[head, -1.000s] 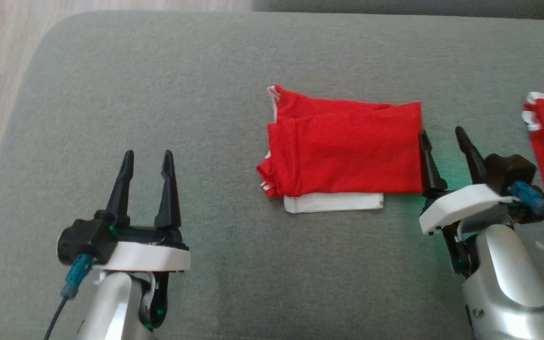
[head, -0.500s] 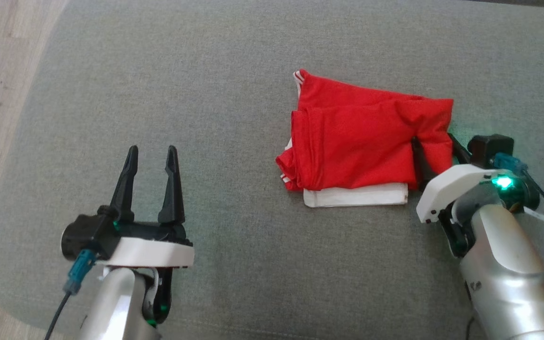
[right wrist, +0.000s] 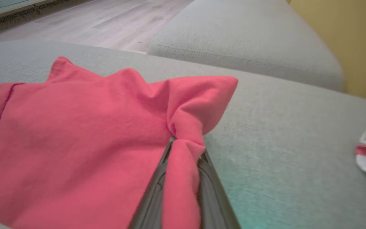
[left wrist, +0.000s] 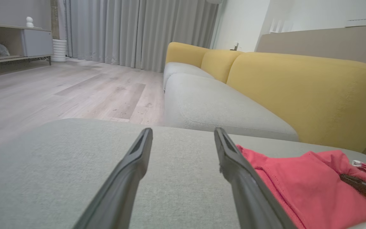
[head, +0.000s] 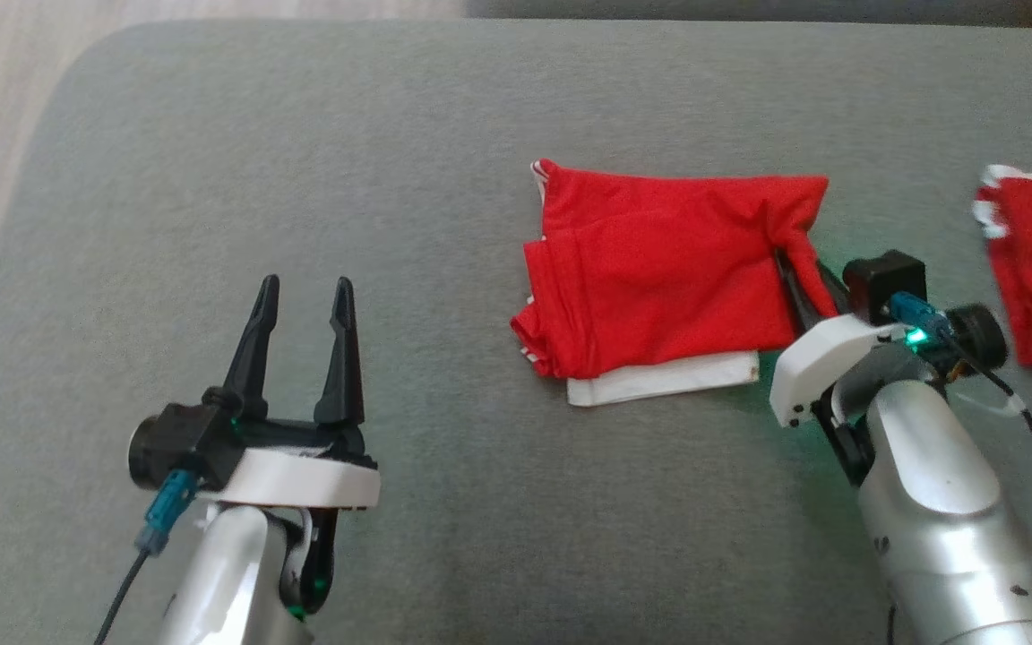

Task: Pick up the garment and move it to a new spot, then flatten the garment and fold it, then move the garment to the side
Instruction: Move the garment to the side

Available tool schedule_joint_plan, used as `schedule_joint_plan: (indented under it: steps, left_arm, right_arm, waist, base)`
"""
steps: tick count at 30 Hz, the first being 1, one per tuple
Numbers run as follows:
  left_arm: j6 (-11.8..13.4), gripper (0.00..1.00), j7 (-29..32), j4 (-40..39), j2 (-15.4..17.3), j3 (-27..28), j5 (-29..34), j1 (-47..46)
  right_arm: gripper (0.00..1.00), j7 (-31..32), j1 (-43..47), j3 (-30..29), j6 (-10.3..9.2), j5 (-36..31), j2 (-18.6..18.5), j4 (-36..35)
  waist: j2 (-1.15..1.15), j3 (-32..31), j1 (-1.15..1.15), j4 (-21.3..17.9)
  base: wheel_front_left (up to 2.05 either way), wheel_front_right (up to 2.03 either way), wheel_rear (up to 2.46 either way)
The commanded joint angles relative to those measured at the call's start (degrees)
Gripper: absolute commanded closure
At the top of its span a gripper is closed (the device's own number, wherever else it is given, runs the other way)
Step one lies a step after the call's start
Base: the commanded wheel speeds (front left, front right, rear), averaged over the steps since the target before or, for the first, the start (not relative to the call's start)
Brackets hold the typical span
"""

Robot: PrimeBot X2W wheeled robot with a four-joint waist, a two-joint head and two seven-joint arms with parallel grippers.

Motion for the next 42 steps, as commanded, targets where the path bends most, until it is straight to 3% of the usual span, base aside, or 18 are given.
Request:
schedule_joint_plan:
  steps: [1, 5, 10, 23, 31, 40, 41, 42]
  left_arm:
    - [0.0, 0.0, -0.3, -2.0, 0.4, 1.0, 0.5, -1.4]
    - [0.5, 0.0, -0.3, -2.7, 0.4, 0.1, 0.4, -1.6]
    - [0.5, 0.0, -0.3, -3.2, 0.4, 0.1, 0.8, -2.8]
    - [-1.0, 0.0, -0.3, -2.9, 0.4, 1.6, 2.2, -5.4]
    - [-1.6, 0.0, -0.3, -2.9, 0.4, 2.9, 2.8, -5.2]
    - [-2.1, 0.0, -0.3, -3.1, 0.4, 4.0, 3.6, -5.4]
    - [-2.1, 0.0, -0.3, -3.1, 0.4, 4.1, 3.7, -5.4]
    - [-2.2, 0.0, -0.3, -3.0, 0.4, 4.2, 3.7, -5.4]
  right_arm:
    - [1.0, -0.9, -0.5, 0.7, -0.05, -2.6, 0.5, -3.2]
    - [1.0, 1.1, -1.3, 1.2, -0.05, -6.7, -2.1, -8.7]
    - [1.0, 4.9, -3.5, 3.4, -0.05, -6.4, -9.5, -13.7]
    - [1.0, 13.4, -7.0, 2.8, -0.05, -3.1, -30.4, -16.3]
    - [1.0, 15.0, -4.5, 0.6, -0.05, -2.3, -36.3, -17.3]
    - [1.0, 15.2, -3.3, -2.0, -0.05, -1.9, -35.7, -20.2]
    - [0.89, 15.5, -3.1, -2.6, -0.05, -2.0, -35.4, -20.5]
    - [0.32, 15.8, -2.9, -3.2, -0.05, -2.3, -35.0, -20.9]
  waist:
    - [0.0, -1.3, 0.0, -2.5]
    - [0.0, -1.3, 0.0, -6.7]
    - [0.0, 0.8, 0.0, -9.5]
    - [0.0, 6.0, 0.0, -10.2]
    - [0.0, 6.5, 0.0, -10.7]
    - [0.0, 7.9, 0.0, -10.8]
    - [0.0, 8.0, 0.0, -10.8]
    - [0.0, 8.0, 0.0, -10.8]
  base:
    - [0.0, 0.0, 0.0]
    - [0.0, 0.0, 0.0]
    - [0.0, 0.0, 0.0]
    - [0.0, 0.0, 0.0]
    - [0.0, 0.0, 0.0]
    - [0.0, 0.0, 0.0]
    - [0.0, 0.0, 0.0]
    - [0.0, 0.0, 0.0]
